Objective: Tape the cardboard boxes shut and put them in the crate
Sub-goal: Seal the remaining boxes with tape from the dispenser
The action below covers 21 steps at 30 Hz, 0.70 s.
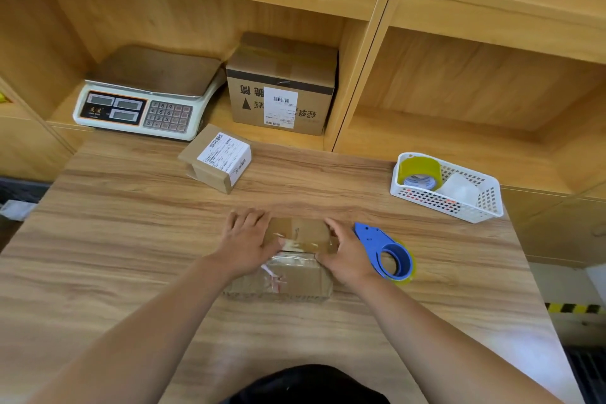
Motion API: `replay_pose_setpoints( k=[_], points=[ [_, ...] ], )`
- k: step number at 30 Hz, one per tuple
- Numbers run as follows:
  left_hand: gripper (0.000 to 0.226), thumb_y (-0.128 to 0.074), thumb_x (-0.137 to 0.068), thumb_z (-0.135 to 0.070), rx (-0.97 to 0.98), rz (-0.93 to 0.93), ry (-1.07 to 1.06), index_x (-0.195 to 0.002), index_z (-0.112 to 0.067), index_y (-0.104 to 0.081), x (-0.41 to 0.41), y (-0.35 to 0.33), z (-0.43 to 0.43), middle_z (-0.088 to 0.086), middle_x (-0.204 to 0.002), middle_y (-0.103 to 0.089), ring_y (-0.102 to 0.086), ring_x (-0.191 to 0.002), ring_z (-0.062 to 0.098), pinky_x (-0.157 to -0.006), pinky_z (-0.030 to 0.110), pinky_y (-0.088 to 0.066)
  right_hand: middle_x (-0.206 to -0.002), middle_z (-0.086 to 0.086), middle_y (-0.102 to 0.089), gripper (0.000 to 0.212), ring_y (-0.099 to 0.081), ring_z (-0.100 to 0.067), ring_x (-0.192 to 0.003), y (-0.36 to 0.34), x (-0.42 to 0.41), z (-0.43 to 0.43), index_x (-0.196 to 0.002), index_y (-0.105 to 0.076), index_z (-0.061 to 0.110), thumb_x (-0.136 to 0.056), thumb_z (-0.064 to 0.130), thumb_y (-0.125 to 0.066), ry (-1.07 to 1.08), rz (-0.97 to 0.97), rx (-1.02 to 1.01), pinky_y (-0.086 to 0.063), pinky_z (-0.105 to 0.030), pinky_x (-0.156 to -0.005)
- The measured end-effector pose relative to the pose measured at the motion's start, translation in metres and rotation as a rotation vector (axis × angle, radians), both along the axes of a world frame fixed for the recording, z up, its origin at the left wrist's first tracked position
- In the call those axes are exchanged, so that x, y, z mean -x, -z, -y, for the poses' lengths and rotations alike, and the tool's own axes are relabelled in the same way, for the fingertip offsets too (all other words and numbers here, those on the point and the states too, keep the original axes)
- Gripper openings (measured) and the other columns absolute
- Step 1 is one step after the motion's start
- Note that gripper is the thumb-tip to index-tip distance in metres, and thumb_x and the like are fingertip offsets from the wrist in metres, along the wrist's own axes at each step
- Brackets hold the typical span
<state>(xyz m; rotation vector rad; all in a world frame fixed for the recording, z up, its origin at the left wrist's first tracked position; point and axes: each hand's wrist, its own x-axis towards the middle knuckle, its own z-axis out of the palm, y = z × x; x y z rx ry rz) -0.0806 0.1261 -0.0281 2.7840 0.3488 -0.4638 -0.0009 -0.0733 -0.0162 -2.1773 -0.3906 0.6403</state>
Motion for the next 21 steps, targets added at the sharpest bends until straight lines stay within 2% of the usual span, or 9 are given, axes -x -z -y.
replay_pose_setpoints(
  k=[3,6,9,11,13,15,17,19,21],
  points=[
    [0.078,-0.014,-0.093,-0.062,-0.112,0.024,0.043,-0.152,-0.013,-0.001,0.011,0.006,0.009,0.002,-0.157,-0.009,0.003,-0.146,0.02,-0.117,0.045,0.008,-0.13,0.014,-0.046,0.07,-0.044,-0.003,-0.12,0.008,0.004,0.003,-0.139,-0.044,0.026,-0.078,0.007,-0.072,-0.002,0.021,0.057,-0.035,-0.016,-0.098],
    [0.085,0.011,-0.082,-0.059,-0.213,0.061,0.067,-0.151,-0.01,0.006,0.019,0.009,0.015,0.006,-0.158,-0.007,0.004,-0.146,0.021,-0.116,0.047,0.009,-0.146,0.014,-0.037,0.067,-0.033,-0.003,-0.134,0.013,0.005,0.008,-0.141,-0.043,0.024,-0.08,0.01,-0.071,-0.051,0.029,0.068,-0.027,-0.021,-0.112],
    [0.093,0.024,-0.072,-0.057,-0.226,0.077,0.072,-0.15,-0.009,0.01,0.021,0.013,0.016,0.008,-0.159,-0.002,0.008,-0.147,0.021,-0.114,0.047,0.012,-0.14,0.016,-0.041,0.047,-0.031,-0.002,-0.134,0.014,0.003,0.018,-0.135,-0.053,0.02,-0.089,0.021,-0.064,-0.062,0.121,0.078,-0.021,-0.02,-0.111],
    [0.094,0.035,-0.068,-0.062,-0.224,0.083,0.07,-0.145,-0.01,0.02,0.02,0.015,0.015,0.006,-0.16,0.006,0.014,-0.146,0.02,-0.113,0.047,0.014,-0.132,0.002,-0.056,0.034,-0.044,-0.018,-0.129,0.018,0.0,0.029,-0.123,-0.062,0.013,-0.091,0.021,-0.062,0.063,0.337,0.124,-0.031,-0.031,-0.107],
    [0.097,0.048,-0.059,-0.06,-0.213,0.083,0.064,-0.139,-0.011,0.025,0.019,0.017,0.016,0.005,-0.159,0.011,0.018,-0.145,0.018,-0.112,0.046,0.016,-0.117,-0.012,-0.063,0.028,-0.053,-0.034,-0.115,0.025,-0.003,0.043,-0.112,-0.064,0.004,-0.085,0.012,-0.065,0.189,0.495,0.249,-0.04,-0.042,-0.096],
    [0.096,0.048,-0.059,-0.06,-0.208,0.084,0.061,-0.139,-0.011,0.025,0.019,0.018,0.017,0.005,-0.159,0.012,0.018,-0.145,0.018,-0.112,0.046,0.017,-0.118,-0.018,-0.058,0.036,-0.051,-0.037,-0.113,0.027,-0.005,0.053,-0.116,-0.057,-0.001,-0.083,0.011,-0.066,0.243,0.467,0.44,-0.037,-0.043,-0.095],
    [0.099,0.048,-0.058,-0.061,-0.199,0.08,0.06,-0.14,-0.012,0.023,0.02,0.016,0.017,0.005,-0.16,0.01,0.018,-0.145,0.017,-0.112,0.046,0.017,-0.124,-0.016,-0.053,0.045,-0.048,-0.034,-0.116,0.031,-0.005,0.06,-0.124,-0.047,0.001,-0.088,0.022,-0.062,0.186,0.382,0.638,-0.033,-0.038,-0.098],
    [0.1,0.051,-0.054,-0.06,-0.2,0.078,0.069,-0.139,-0.013,0.023,0.021,0.016,0.018,0.004,-0.16,0.008,0.017,-0.145,0.016,-0.112,0.045,0.019,-0.125,-0.013,-0.055,0.046,-0.051,-0.032,-0.116,0.033,-0.005,0.064,-0.128,-0.04,0.004,-0.092,0.028,-0.056,0.142,0.293,0.7,-0.035,-0.037,-0.097],
    [0.099,0.05,-0.056,-0.06,-0.201,0.091,0.082,-0.138,-0.013,0.021,0.024,0.017,0.02,0.004,-0.16,0.006,0.02,-0.143,0.014,-0.112,0.045,0.019,-0.124,-0.013,-0.057,0.044,-0.054,-0.033,-0.113,0.034,-0.006,0.067,-0.129,-0.038,0.006,-0.093,0.026,-0.054,0.17,0.19,0.669,-0.04,-0.036,-0.09]
  ],
)
